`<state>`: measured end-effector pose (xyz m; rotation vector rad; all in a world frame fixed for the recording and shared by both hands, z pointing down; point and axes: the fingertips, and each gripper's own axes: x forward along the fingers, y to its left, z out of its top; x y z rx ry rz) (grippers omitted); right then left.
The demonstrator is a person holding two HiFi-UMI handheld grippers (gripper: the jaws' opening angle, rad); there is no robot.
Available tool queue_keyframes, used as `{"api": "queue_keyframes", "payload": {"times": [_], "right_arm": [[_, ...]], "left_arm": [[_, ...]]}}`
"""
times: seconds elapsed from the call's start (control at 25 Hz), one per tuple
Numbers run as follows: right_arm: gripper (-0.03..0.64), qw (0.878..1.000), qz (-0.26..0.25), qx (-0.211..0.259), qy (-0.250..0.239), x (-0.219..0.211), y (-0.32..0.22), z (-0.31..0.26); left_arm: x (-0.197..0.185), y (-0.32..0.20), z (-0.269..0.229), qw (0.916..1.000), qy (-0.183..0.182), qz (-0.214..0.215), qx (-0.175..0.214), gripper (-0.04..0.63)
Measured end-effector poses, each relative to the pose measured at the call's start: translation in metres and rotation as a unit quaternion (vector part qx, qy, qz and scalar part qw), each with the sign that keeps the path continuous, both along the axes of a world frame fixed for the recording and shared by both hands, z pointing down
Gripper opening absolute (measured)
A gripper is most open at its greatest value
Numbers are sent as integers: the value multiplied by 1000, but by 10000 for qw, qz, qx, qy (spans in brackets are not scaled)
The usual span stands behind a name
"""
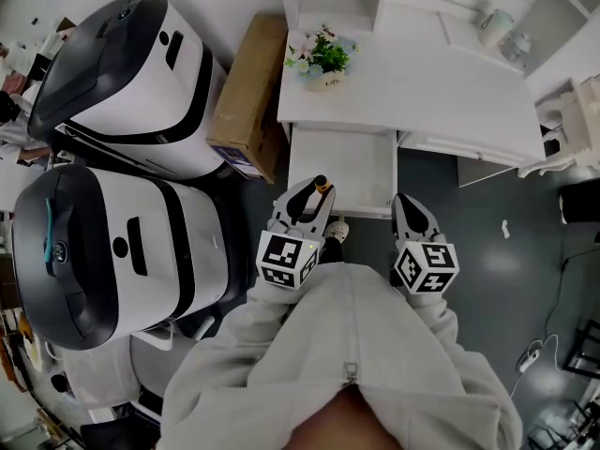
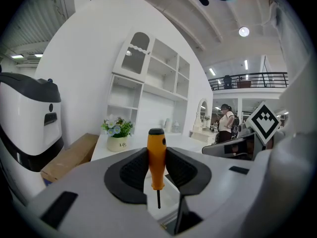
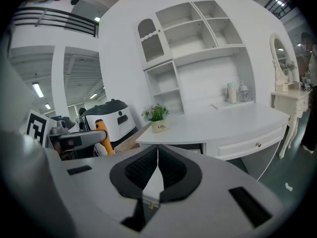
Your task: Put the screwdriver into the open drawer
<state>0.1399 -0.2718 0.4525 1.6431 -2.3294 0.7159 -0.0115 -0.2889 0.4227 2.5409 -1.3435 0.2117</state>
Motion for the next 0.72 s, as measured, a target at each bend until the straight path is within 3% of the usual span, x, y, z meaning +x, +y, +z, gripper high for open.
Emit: {"api": "queue_keyframes", "payload": {"times": [0.72], "right_arm": [[34,9997,240,-48,70,3,-67,12]], "left_arm": [[6,-78,20,9995,57,293,-116,121]]}}
